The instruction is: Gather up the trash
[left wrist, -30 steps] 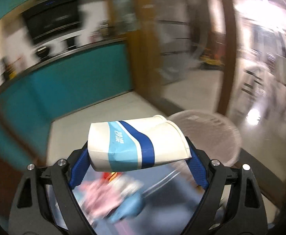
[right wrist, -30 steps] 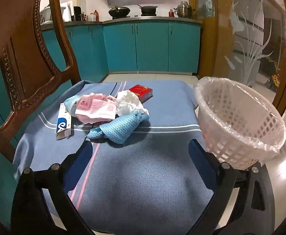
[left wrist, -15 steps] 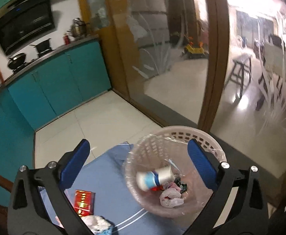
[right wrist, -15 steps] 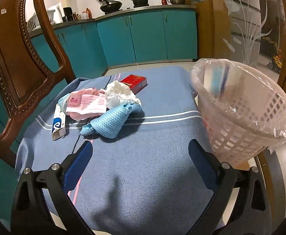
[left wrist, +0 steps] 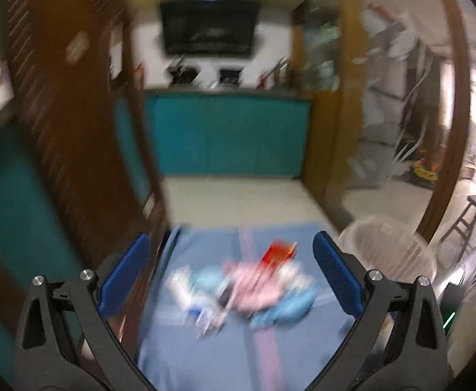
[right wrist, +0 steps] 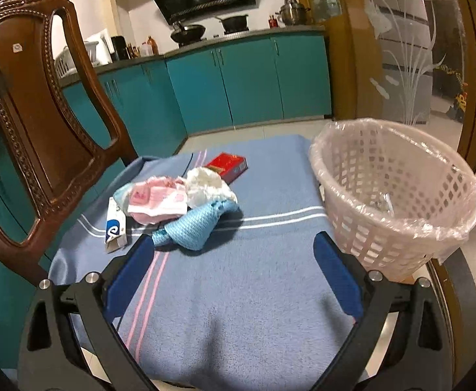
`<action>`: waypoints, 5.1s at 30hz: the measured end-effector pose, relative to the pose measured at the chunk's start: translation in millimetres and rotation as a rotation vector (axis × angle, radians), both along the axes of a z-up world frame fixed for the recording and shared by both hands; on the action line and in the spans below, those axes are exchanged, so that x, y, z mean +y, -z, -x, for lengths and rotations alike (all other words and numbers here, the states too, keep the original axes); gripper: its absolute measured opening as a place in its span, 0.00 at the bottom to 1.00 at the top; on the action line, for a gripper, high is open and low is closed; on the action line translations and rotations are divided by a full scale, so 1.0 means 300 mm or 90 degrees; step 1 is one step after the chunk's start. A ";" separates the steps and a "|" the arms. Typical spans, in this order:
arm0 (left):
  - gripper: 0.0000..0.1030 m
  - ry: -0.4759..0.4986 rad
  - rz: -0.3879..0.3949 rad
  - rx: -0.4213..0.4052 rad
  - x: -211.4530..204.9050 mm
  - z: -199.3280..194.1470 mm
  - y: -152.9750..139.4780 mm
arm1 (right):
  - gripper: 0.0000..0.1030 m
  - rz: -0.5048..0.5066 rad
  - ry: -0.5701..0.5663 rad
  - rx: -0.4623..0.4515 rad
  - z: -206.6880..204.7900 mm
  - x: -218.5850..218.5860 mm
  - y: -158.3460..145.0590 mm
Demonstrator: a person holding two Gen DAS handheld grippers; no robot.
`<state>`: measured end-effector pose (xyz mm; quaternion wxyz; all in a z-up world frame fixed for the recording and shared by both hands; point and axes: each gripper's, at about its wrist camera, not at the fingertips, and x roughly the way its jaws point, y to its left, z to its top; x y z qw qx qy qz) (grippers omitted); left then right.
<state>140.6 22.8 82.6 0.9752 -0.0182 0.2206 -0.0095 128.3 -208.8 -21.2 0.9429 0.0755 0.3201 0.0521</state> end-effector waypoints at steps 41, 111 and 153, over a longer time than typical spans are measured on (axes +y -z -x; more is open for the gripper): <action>0.97 -0.016 -0.031 0.088 0.044 0.036 0.334 | 0.93 0.079 -0.018 -0.012 0.034 0.092 -0.004; 0.08 0.078 -0.028 0.051 -0.040 0.030 0.237 | 0.10 -0.183 -0.087 0.018 -0.035 -0.026 -0.036; 0.08 0.086 -0.036 0.073 -0.048 0.009 0.268 | 0.89 -0.134 0.284 -0.150 -0.012 -0.483 -0.082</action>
